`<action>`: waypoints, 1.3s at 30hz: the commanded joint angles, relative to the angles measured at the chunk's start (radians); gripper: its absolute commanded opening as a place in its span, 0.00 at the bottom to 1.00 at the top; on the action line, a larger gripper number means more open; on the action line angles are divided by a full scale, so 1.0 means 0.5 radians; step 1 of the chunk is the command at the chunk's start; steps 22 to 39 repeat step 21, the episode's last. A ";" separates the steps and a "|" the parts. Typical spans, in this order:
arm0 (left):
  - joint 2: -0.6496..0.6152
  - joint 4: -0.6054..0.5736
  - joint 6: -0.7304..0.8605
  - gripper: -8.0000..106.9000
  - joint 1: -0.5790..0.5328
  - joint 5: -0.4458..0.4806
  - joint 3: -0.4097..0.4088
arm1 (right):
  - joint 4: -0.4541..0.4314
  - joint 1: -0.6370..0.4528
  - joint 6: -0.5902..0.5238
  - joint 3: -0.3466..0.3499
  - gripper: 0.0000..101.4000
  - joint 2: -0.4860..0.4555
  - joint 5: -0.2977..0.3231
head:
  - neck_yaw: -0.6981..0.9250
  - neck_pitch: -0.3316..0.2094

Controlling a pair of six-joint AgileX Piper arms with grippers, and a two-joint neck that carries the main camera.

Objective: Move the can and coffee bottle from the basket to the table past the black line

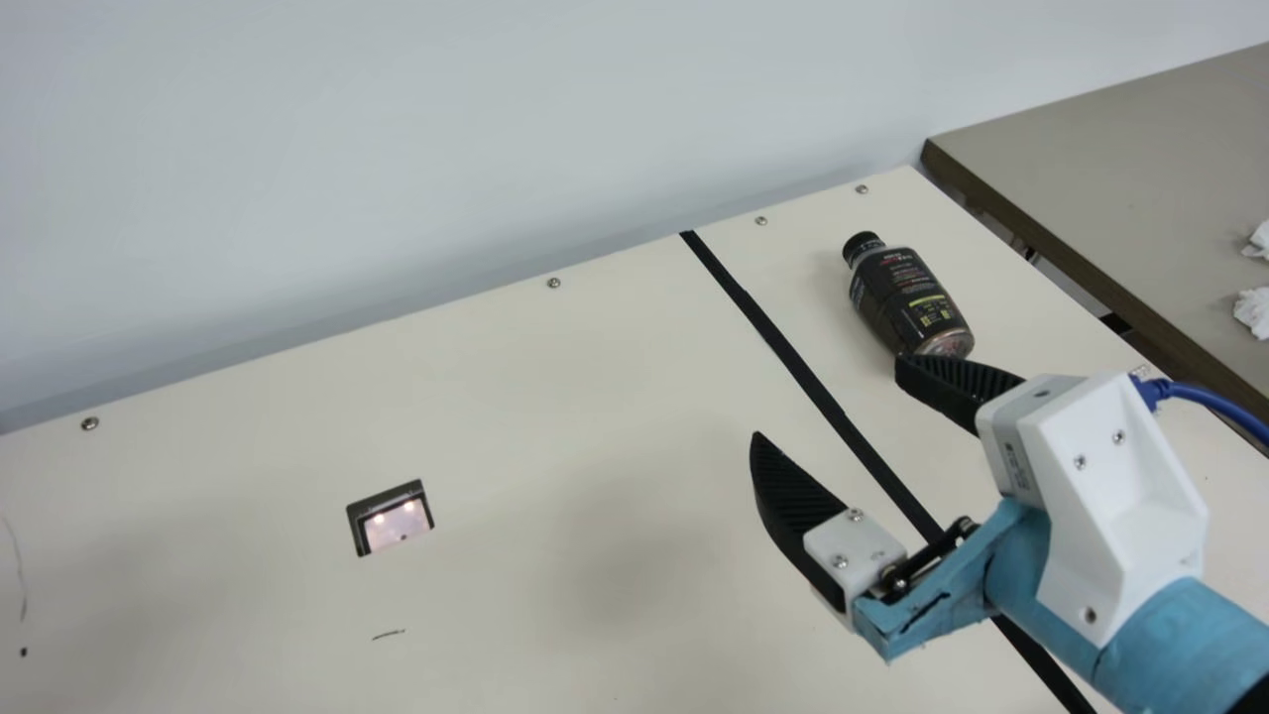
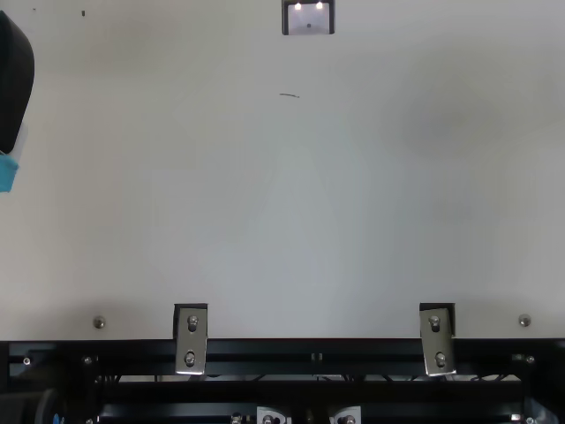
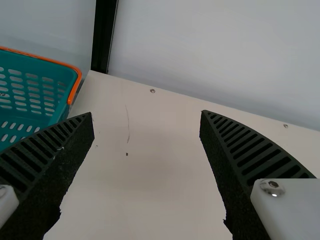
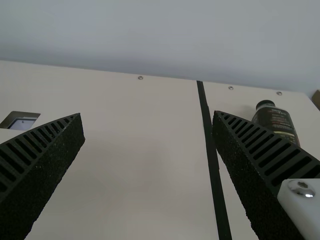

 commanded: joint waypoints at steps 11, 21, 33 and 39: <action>0.000 0.000 0.000 0.85 0.000 0.000 0.000 | 0.000 0.000 0.000 0.000 1.00 0.000 0.000 | 0.018 -0.010; 0.000 0.000 0.000 0.85 0.000 0.000 0.000 | 0.000 0.000 0.000 0.000 1.00 0.000 0.000 | 0.018 -0.010; 0.000 0.000 0.000 0.85 0.000 0.000 0.000 | 0.000 0.000 0.000 0.000 1.00 0.000 0.000 | 0.018 -0.010; 0.000 0.000 0.000 0.85 0.000 0.000 0.000 | 0.000 0.000 0.000 0.000 1.00 0.000 0.000 | 0.018 -0.010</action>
